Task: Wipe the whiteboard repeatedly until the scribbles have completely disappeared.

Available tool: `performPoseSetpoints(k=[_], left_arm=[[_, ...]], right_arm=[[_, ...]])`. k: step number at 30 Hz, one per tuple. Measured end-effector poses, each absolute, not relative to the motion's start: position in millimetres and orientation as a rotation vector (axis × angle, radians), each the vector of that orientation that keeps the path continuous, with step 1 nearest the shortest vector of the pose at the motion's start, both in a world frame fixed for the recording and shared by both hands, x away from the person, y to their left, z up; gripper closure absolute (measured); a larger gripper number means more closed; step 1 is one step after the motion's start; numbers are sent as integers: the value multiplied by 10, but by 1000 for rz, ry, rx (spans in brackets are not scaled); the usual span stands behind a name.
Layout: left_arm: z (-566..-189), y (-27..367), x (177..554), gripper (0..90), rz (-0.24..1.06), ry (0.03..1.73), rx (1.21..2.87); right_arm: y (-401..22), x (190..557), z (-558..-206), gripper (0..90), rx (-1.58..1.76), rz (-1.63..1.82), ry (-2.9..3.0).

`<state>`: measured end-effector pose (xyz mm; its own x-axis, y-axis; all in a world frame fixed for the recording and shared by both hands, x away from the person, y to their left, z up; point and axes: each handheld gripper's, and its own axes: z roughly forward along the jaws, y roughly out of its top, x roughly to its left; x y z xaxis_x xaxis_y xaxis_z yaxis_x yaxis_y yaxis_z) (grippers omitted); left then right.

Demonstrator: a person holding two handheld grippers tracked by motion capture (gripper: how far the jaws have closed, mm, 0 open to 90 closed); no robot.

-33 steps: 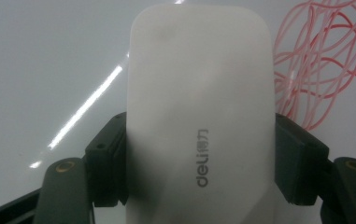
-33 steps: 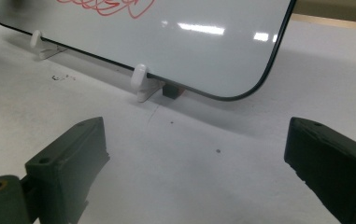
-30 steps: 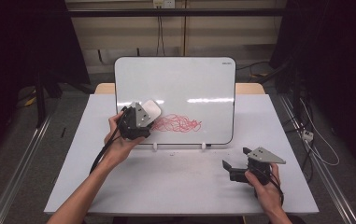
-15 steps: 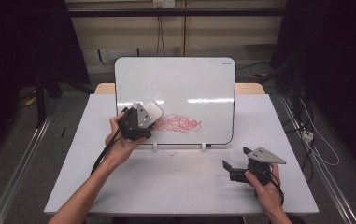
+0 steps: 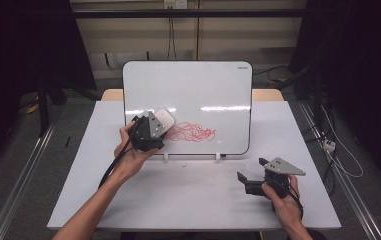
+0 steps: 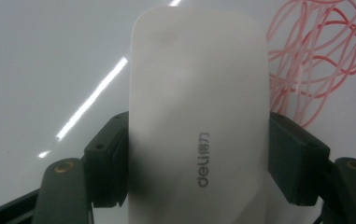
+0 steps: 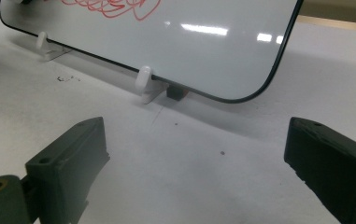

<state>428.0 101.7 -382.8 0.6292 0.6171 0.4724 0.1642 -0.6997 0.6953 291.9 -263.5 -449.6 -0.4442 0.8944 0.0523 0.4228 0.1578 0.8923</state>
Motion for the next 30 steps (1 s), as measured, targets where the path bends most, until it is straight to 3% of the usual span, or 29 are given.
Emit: performPoseSetpoints(k=[30], left_arm=[[-3973,722,4140,303,962,539,2276]], right_arm=[[-2586,2949,-4516,59,1238,1232,1965]])
